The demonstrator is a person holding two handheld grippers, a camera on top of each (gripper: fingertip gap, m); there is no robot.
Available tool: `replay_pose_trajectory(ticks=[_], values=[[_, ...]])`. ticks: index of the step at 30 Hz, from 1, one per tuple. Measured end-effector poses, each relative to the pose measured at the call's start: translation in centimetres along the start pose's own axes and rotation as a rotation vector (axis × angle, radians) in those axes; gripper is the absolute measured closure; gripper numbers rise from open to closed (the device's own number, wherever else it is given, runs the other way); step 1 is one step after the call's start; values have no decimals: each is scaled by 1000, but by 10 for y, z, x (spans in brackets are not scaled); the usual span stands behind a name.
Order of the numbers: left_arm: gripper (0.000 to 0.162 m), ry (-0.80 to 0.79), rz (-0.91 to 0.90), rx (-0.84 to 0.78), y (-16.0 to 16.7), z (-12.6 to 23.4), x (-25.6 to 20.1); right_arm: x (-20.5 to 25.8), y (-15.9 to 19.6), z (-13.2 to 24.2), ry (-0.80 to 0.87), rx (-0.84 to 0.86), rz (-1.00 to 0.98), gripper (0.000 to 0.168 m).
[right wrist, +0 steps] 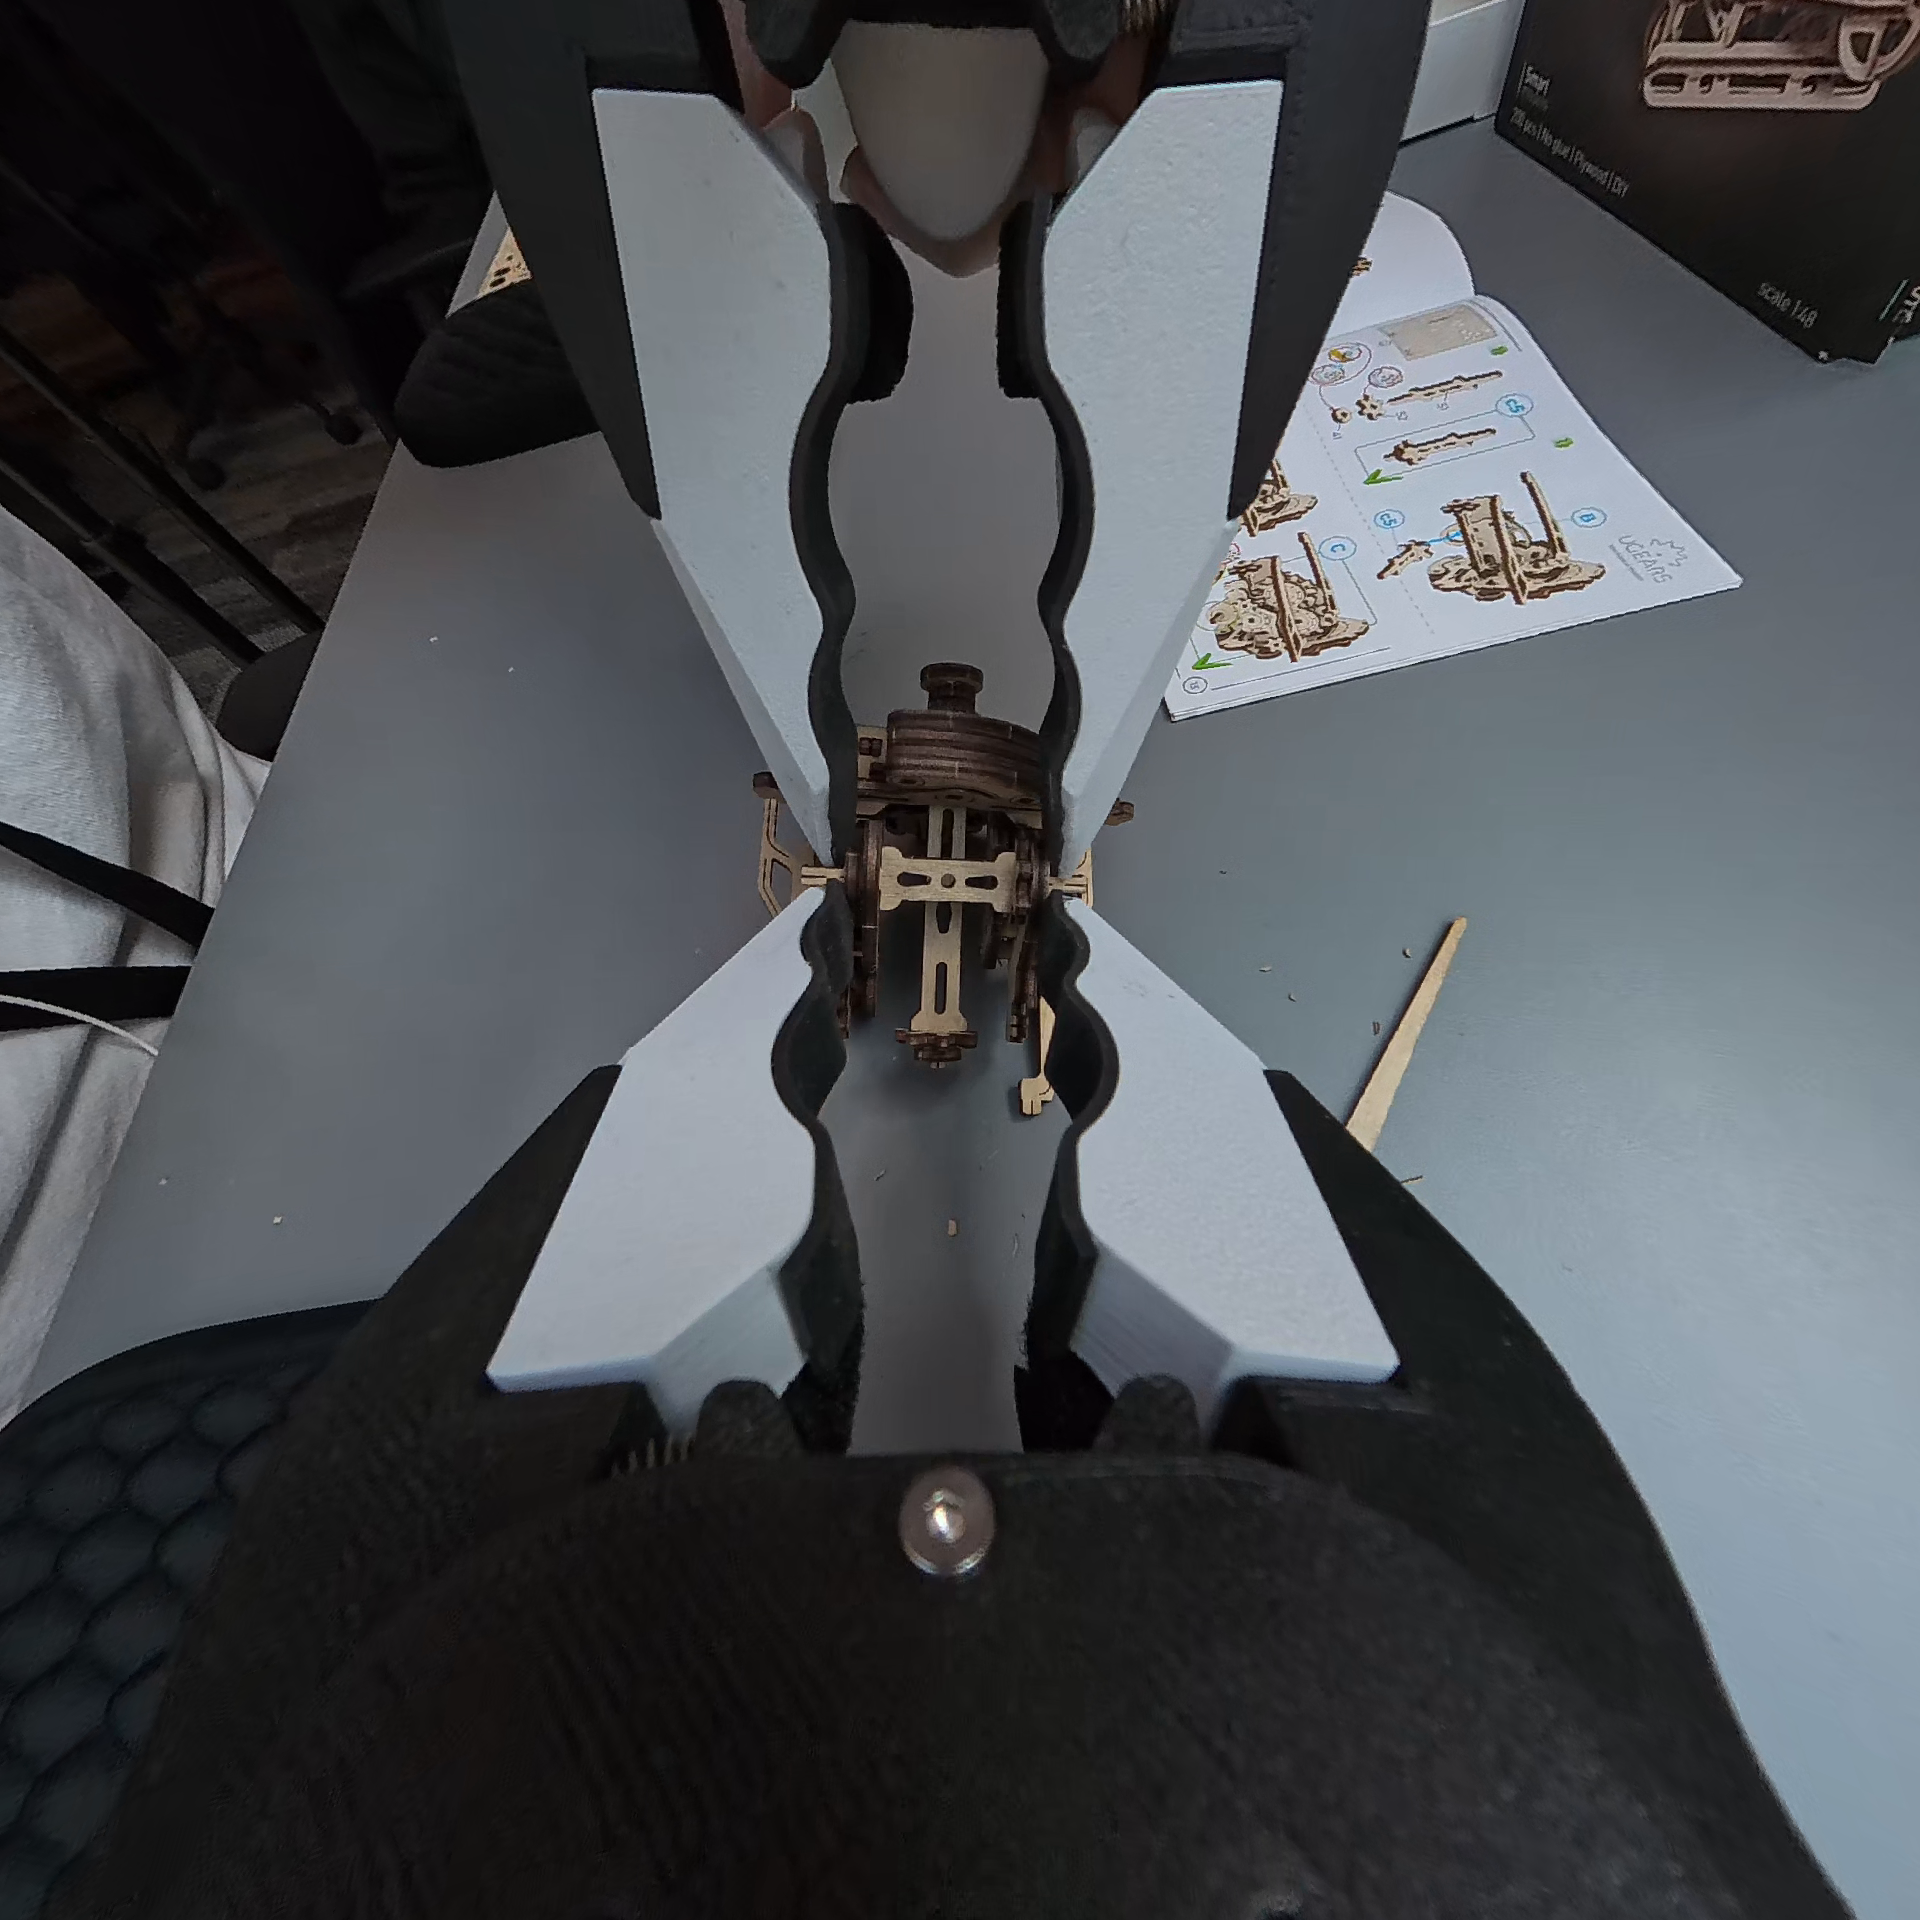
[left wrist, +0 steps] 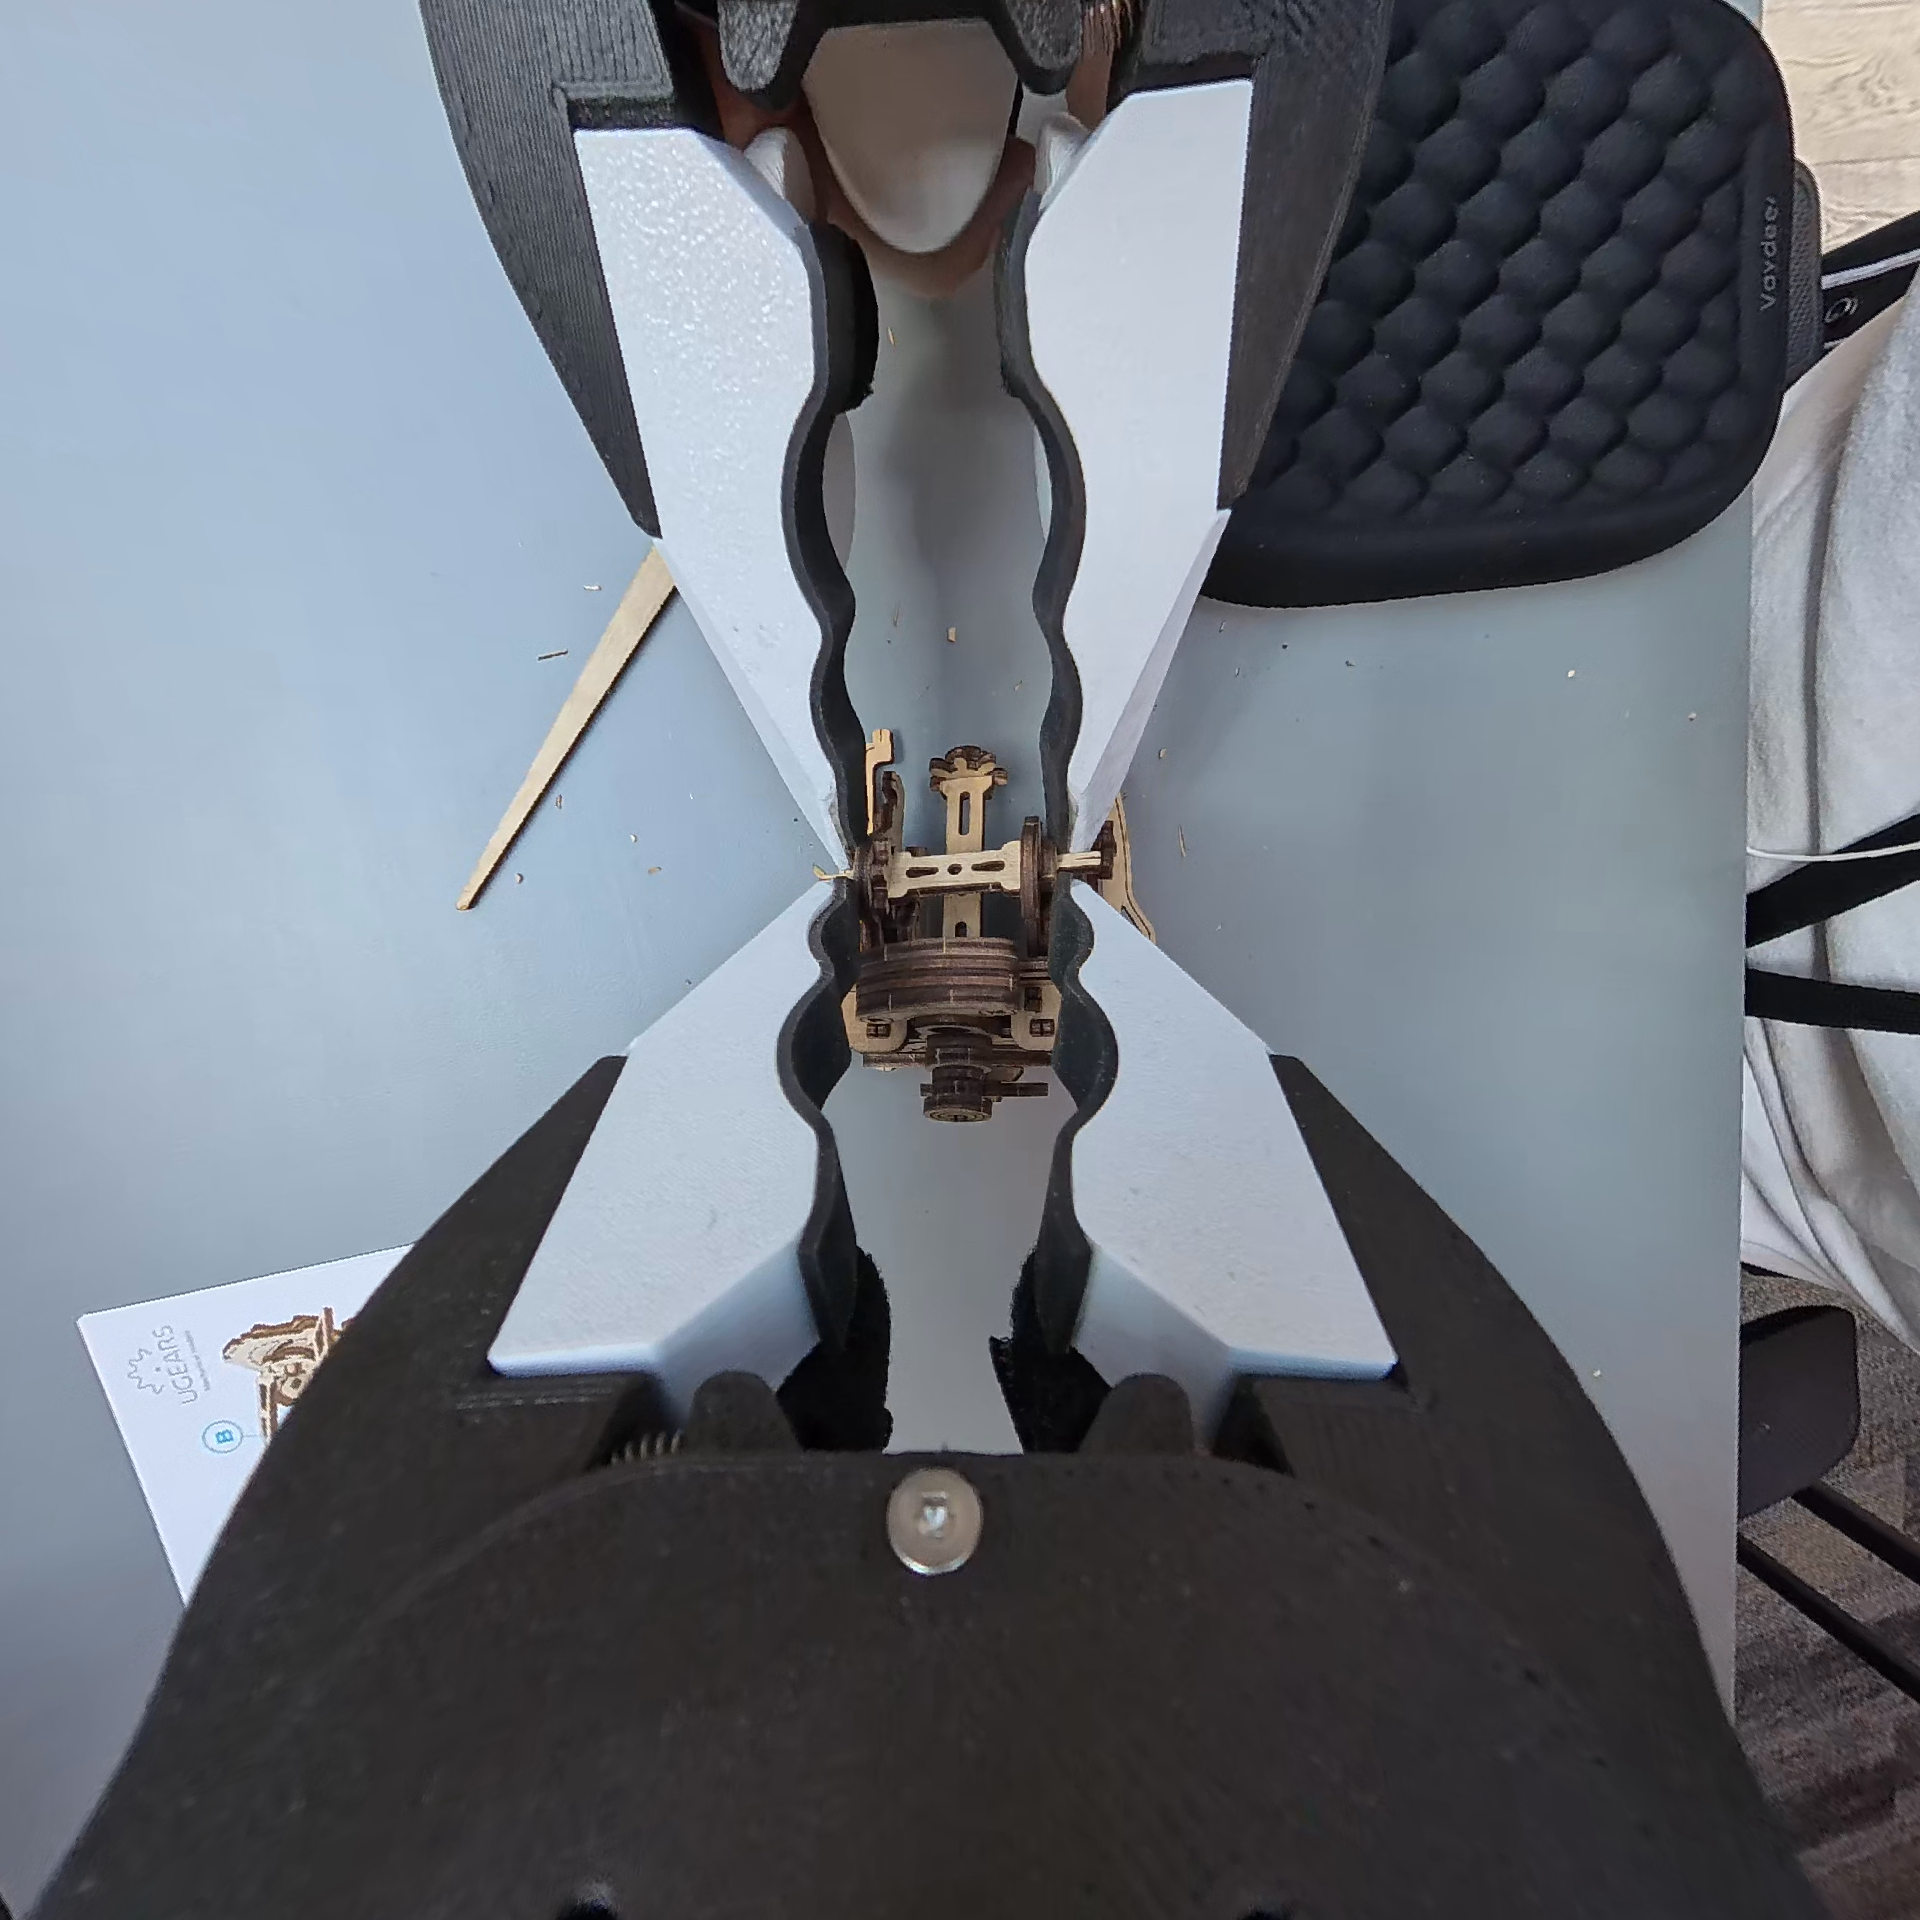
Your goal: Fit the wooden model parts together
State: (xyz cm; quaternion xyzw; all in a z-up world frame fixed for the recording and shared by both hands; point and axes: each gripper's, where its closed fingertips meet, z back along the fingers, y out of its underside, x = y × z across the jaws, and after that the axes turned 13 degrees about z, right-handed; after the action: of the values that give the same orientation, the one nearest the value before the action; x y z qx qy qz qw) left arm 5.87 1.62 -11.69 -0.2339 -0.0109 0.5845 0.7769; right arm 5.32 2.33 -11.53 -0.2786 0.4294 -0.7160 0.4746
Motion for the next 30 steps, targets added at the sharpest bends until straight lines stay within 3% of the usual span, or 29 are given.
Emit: replay_pose_trajectory(ticks=[21,30], values=[[125,-47,-126,126,5,-1,0,2,-1,-2,7,37,-58,133],[125,-16,-140,82,4,-1,0,2,-1,-2,20,40,-64,133]])
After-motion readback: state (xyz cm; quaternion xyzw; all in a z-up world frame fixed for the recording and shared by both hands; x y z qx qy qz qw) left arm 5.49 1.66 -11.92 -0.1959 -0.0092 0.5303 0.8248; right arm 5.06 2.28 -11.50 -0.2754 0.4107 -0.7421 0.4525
